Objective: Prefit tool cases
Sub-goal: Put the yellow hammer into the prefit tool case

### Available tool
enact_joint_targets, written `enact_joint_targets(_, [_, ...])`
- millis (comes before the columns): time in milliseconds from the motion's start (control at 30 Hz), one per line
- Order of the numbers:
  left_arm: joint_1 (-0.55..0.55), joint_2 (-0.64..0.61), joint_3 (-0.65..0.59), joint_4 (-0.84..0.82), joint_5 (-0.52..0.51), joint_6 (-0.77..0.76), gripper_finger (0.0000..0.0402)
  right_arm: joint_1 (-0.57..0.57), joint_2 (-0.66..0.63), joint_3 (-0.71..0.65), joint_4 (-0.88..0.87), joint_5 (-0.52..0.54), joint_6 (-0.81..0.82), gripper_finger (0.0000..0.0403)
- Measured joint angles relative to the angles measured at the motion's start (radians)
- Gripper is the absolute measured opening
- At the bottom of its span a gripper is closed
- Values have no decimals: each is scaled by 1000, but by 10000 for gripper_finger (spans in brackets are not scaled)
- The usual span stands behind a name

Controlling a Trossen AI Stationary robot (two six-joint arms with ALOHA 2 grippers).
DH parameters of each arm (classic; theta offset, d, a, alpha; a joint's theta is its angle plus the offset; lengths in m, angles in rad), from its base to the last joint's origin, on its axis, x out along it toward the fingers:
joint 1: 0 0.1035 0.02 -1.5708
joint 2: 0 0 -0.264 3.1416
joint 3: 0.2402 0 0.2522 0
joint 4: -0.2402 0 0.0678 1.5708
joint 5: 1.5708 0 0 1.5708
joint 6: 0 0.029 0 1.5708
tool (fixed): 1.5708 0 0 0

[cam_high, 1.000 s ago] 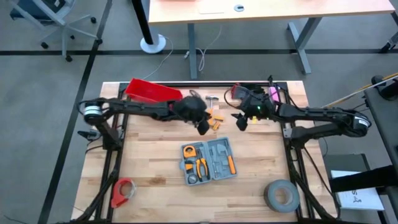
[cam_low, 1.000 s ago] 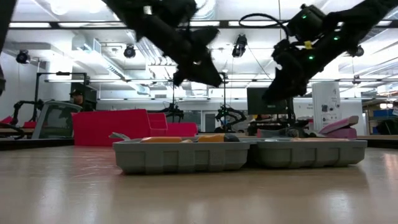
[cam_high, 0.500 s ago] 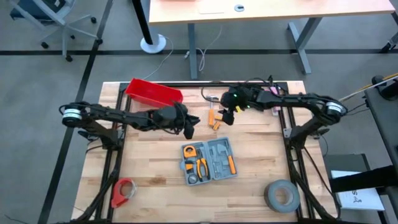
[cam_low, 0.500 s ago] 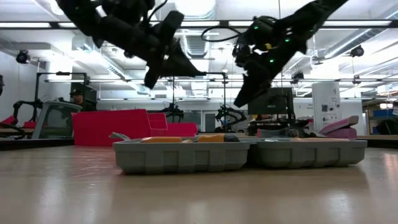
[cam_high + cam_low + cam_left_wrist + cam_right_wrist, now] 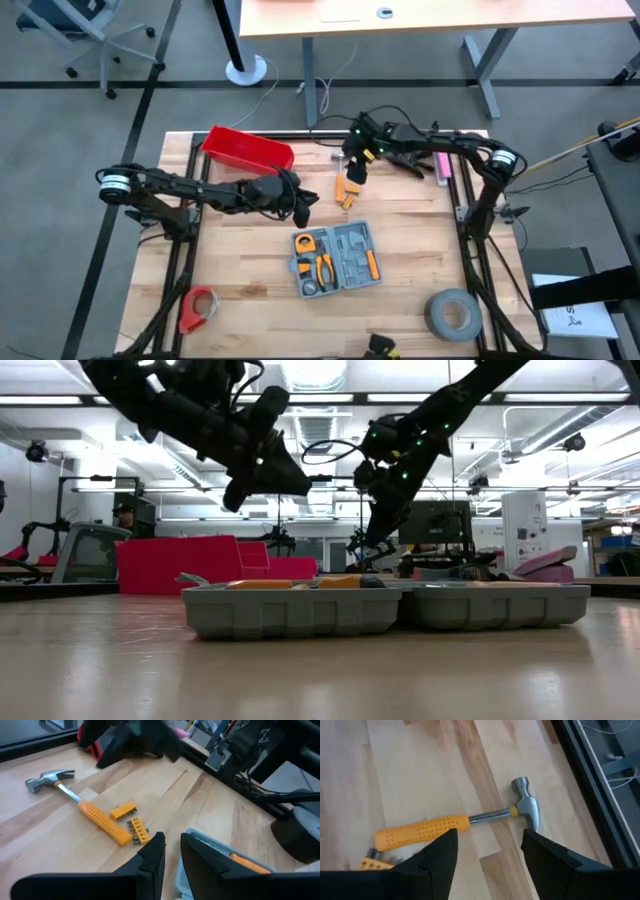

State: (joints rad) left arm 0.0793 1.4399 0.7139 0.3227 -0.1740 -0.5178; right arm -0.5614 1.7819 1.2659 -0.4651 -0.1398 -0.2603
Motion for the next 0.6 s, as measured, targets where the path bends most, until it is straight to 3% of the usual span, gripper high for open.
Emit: enact_joint_targets(600, [-6, 0, 11, 43, 0, 7, 66, -53, 105, 21, 22, 37, -11, 199])
